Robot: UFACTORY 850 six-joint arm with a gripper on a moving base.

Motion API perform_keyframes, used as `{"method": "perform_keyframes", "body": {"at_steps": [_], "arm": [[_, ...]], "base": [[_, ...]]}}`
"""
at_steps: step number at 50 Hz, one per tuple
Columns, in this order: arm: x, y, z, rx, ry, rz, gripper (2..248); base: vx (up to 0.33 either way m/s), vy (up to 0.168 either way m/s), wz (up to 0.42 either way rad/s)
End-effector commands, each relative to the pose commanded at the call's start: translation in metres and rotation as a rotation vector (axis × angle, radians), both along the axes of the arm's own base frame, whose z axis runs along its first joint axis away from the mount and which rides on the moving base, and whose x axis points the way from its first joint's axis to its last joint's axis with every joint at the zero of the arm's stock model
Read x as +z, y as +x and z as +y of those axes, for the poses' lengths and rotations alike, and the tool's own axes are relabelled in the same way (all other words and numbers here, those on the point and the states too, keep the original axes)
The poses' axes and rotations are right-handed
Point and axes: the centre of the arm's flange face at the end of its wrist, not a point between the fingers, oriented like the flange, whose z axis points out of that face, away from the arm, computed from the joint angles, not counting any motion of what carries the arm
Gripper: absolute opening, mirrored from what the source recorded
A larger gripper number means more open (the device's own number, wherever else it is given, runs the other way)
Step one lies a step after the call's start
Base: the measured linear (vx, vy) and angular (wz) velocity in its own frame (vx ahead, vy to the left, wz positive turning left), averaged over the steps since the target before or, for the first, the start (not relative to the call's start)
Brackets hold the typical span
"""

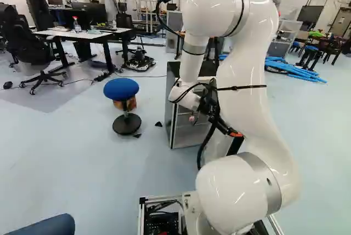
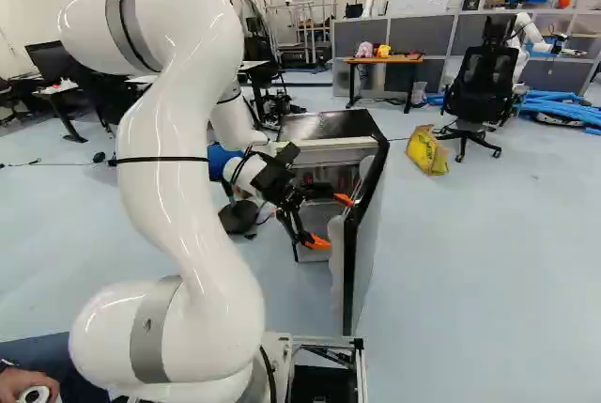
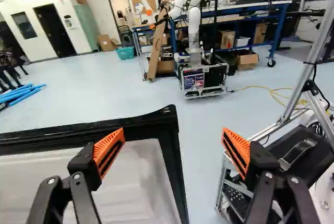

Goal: Grab a drink from the fridge

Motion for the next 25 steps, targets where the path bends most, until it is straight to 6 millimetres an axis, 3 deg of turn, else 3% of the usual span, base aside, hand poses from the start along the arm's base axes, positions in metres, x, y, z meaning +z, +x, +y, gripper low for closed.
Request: {"method": "perform_keyframes", "body": {"at_steps": [25], "arm": [[0.012, 0.048, -0.063, -0.198, 0.05, -0.144, 247]], "base": [[0.0, 0.0, 0.0]]}}
